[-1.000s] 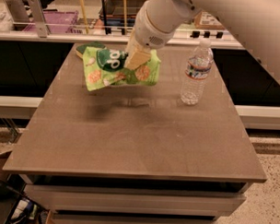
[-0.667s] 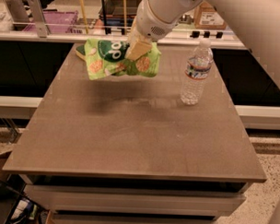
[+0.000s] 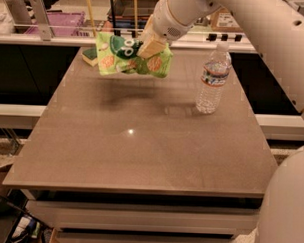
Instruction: Move green rice chip bag near sponge
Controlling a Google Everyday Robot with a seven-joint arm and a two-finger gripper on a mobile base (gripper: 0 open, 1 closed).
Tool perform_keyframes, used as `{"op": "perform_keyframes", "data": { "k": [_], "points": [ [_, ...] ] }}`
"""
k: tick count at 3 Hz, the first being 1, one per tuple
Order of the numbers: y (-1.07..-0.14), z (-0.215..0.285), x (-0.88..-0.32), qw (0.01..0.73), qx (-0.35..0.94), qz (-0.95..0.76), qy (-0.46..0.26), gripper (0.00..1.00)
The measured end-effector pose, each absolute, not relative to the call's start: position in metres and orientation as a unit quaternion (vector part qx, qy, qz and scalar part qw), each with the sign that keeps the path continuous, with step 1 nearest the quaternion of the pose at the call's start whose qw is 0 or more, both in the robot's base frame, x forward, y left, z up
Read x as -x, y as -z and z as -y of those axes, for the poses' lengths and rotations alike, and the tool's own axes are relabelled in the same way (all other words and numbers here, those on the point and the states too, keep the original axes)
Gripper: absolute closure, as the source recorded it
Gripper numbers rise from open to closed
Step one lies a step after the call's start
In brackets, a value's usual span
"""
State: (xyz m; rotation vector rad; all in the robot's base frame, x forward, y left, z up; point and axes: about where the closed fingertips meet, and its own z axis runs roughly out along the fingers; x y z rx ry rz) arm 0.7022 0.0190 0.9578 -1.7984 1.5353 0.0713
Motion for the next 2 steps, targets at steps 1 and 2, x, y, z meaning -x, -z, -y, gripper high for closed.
{"op": "perform_keyframes", "data": {
  "k": [1,2],
  "points": [
    [-0.946,-0.013,-0.721,0.402,0.681,-0.611,-0.035,1.00],
    [-0.933,-0.005,-0.740,0.413,0.659,-0.628,-0.027,1.00]
  ]
}}
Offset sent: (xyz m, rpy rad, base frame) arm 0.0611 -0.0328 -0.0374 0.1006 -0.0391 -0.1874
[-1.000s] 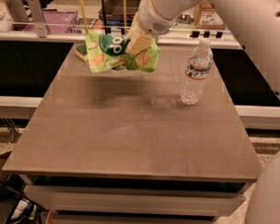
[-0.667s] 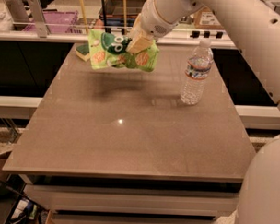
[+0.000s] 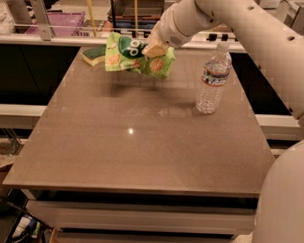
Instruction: Move green rice chip bag near sponge
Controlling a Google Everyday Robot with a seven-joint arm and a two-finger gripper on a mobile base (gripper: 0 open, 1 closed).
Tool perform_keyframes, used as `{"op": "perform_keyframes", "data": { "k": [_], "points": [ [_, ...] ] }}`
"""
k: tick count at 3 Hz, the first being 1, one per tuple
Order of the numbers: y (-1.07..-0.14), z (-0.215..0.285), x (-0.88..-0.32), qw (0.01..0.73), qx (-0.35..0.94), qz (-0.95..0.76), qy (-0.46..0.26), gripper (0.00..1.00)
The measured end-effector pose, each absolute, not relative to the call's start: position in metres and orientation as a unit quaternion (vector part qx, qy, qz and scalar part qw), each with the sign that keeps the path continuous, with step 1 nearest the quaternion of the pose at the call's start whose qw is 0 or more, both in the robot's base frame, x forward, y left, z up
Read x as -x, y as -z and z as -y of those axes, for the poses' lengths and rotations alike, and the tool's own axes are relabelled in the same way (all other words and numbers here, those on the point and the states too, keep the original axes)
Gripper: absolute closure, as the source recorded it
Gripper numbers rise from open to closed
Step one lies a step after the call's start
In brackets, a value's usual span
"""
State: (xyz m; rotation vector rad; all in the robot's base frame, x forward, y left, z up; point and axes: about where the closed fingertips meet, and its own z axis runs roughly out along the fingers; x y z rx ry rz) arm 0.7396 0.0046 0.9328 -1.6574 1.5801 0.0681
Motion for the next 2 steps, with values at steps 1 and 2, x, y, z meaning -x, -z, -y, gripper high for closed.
{"op": "perform_keyframes", "data": {
  "k": [1,2],
  "points": [
    [-0.919,-0.003,-0.755,0.402,0.648,-0.647,-0.009,1.00],
    [-0.909,-0.008,-0.768,0.398,0.638,-0.659,0.010,1.00]
  ]
}}
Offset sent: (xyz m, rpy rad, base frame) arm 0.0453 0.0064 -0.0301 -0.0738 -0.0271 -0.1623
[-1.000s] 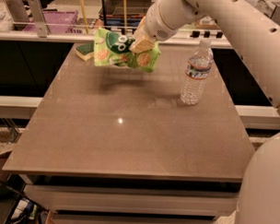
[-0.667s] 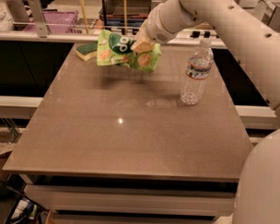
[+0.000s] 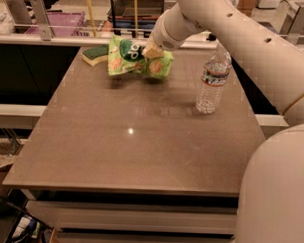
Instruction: Move green rice chip bag near sponge
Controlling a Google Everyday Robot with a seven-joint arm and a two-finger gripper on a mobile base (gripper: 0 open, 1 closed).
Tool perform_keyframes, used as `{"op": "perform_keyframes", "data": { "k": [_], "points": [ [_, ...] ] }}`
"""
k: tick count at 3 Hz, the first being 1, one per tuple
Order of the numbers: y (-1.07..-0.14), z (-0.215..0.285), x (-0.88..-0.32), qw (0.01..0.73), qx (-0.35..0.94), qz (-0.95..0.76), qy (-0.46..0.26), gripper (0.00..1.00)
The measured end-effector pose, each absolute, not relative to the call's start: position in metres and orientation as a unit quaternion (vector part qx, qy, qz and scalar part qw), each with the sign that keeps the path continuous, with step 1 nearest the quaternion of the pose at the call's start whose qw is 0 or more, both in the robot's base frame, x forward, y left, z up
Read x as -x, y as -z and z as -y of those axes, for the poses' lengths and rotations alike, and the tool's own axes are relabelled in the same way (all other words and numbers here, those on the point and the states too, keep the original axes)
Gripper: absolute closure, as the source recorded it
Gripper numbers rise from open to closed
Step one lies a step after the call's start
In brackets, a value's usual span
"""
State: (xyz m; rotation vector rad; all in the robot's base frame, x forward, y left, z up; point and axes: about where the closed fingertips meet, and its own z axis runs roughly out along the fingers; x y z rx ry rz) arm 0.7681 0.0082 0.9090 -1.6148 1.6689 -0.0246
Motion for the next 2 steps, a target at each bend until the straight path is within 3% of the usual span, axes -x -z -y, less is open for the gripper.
{"op": "perform_keyframes", "data": {
  "k": [1,2],
  "points": [
    [-0.9008,-0.0205,-0.7817,0.397,0.634,-0.663,0.022,1.00],
    [-0.8983,-0.0226,-0.7821,0.396,0.635,-0.663,0.021,0.85]
  ]
}}
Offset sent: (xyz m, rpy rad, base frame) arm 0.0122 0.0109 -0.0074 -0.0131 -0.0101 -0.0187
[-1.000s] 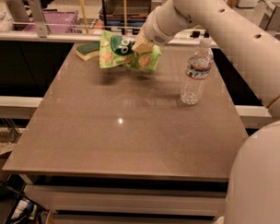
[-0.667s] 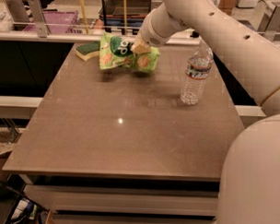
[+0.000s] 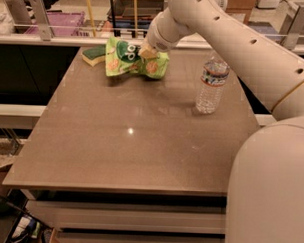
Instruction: Move green rice chip bag near sponge
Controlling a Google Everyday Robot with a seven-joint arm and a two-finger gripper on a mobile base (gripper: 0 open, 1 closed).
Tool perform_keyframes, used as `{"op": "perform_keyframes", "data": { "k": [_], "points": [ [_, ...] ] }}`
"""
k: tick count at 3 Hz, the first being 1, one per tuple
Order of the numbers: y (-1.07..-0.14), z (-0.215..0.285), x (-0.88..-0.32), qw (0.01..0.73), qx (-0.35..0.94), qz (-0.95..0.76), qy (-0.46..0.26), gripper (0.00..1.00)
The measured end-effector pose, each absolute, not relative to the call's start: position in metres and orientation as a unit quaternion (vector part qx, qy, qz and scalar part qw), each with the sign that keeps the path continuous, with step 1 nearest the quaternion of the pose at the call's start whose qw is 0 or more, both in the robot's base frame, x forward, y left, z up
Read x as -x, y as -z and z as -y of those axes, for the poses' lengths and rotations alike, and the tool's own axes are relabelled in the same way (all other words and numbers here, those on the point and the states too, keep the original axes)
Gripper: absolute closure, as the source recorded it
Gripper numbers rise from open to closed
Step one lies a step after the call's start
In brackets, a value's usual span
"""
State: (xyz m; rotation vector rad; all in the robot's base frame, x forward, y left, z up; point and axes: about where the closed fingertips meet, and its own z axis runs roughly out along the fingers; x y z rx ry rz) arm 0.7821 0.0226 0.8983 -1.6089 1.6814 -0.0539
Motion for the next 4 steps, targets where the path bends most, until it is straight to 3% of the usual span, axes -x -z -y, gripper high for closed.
{"op": "perform_keyframes", "data": {
  "k": [3,4],
  "points": [
    [-0.8901,-0.0282,-0.7824,0.391,0.638,-0.663,0.017,0.14],
    [-0.8875,-0.0298,-0.7824,0.390,0.639,-0.663,0.016,0.00]
  ]
}}
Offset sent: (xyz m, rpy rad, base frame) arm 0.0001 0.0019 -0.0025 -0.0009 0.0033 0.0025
